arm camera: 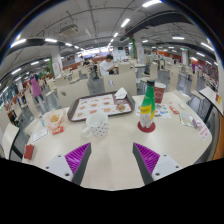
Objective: Pour water
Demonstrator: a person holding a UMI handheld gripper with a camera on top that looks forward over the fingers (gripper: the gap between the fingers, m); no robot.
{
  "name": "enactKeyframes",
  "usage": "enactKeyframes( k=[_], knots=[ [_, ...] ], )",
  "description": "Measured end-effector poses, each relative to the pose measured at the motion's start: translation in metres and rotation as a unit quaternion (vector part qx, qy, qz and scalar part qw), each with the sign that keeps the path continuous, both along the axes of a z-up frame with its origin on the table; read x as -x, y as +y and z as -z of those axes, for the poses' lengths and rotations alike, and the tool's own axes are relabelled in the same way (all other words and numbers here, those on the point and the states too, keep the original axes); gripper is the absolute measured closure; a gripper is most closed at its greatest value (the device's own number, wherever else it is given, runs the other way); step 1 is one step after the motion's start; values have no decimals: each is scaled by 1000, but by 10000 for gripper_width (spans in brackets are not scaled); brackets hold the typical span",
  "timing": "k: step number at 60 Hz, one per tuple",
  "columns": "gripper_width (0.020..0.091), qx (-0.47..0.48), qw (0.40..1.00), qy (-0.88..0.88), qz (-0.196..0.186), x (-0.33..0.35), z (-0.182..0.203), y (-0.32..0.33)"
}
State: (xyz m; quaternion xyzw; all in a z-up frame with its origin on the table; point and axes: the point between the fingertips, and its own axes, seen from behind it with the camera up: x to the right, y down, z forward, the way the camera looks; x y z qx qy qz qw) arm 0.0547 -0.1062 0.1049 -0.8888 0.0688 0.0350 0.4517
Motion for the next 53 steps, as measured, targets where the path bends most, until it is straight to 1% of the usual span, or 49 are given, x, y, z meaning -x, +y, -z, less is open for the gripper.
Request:
enactKeyframes(
  k=[10, 16, 20, 24, 30, 42, 53],
  knots=[
    [255, 17, 999, 2, -28, 103, -27, -39],
    [257, 5, 999, -4, -43, 149, -51, -48],
    [263, 6, 998, 1, -55, 173, -60, -51],
    [261, 0, 998, -11, -62, 187, -70, -53],
    [264, -3, 996, -28, -81, 208, -79, -57],
    [267, 13, 992, -43, -116, 237, -73, -64],
    [267, 5, 992, -32, -124, 236, -73, -57]
  ],
)
